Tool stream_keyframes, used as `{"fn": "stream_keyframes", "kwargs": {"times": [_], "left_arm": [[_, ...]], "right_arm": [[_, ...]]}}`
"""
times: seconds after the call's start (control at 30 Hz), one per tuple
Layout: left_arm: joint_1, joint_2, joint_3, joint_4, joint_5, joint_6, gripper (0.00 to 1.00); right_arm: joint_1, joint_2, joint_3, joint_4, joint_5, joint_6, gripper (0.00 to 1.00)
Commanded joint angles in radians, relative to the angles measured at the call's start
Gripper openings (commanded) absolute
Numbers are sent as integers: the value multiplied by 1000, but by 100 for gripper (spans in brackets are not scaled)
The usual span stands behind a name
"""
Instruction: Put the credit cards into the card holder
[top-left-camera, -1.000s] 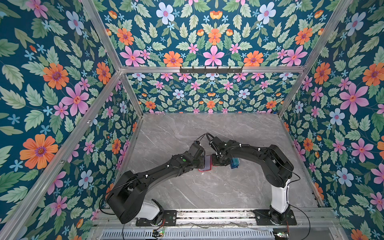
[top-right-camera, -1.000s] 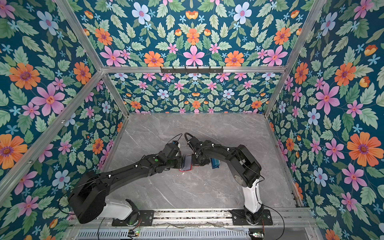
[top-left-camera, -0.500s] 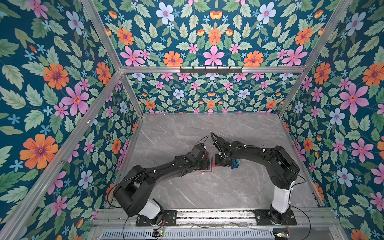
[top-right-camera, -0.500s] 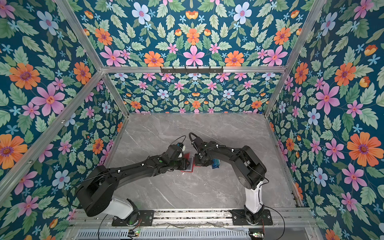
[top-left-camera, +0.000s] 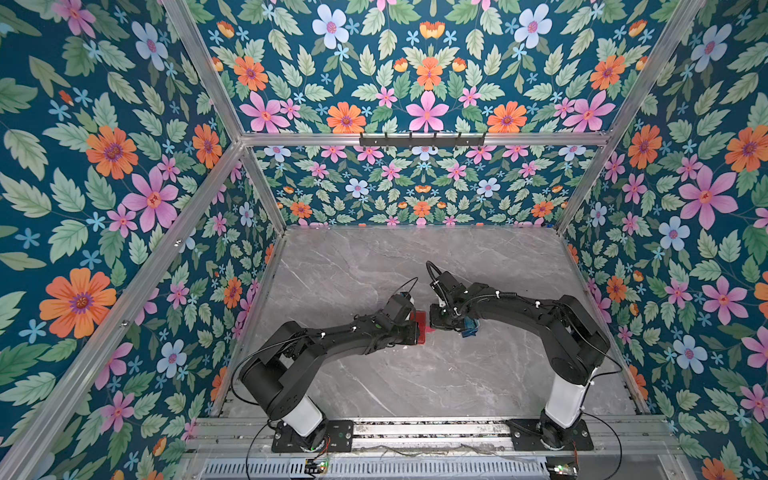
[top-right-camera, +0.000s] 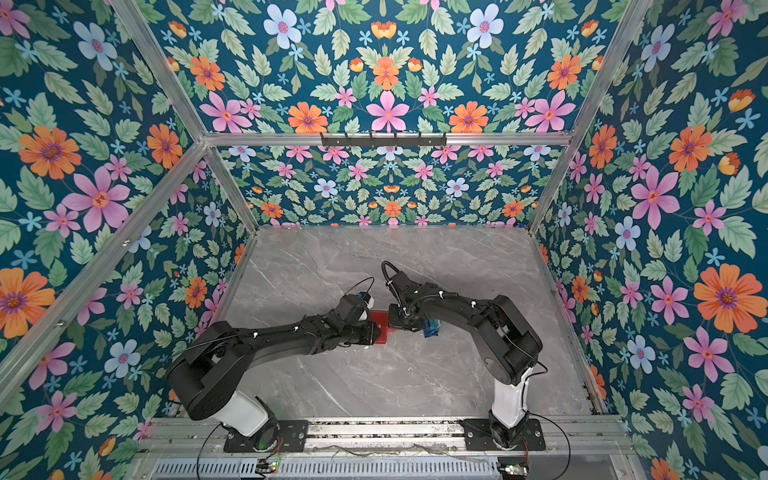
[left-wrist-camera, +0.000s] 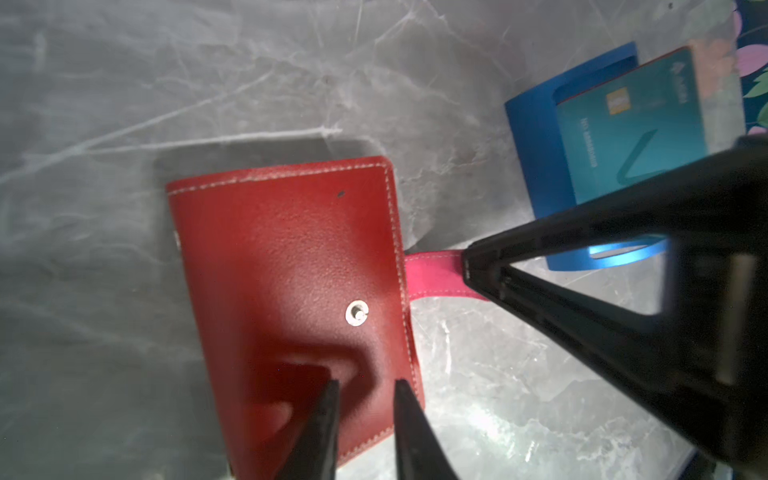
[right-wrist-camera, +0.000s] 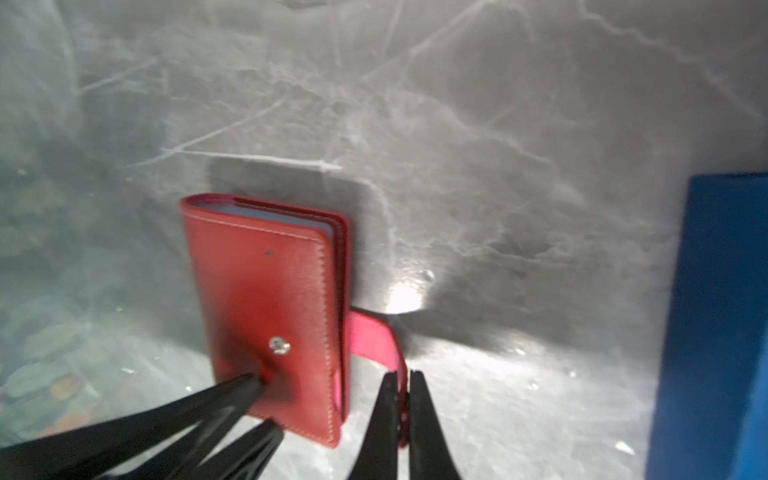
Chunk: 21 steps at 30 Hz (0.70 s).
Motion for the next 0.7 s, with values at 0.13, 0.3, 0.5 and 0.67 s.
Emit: {"fn": "stream_keyframes", "kwargs": {"times": [0.13, 0.3, 0.5, 0.67], "left_arm": [[0, 21, -5, -43, -48, -23, 16], [0, 22, -8, -56, -53, -19, 15], [0, 14, -14, -56, -50, -13, 15], [-1, 16, -18, -57, -49, -13, 14]], "right_arm": [[0, 4, -9, 140, -144, 28, 3], [0, 37, -16, 222, -203, 59, 3], [0, 64, -12, 218, -192, 63, 3], [0, 71, -20, 215, -193, 62, 9]]}}
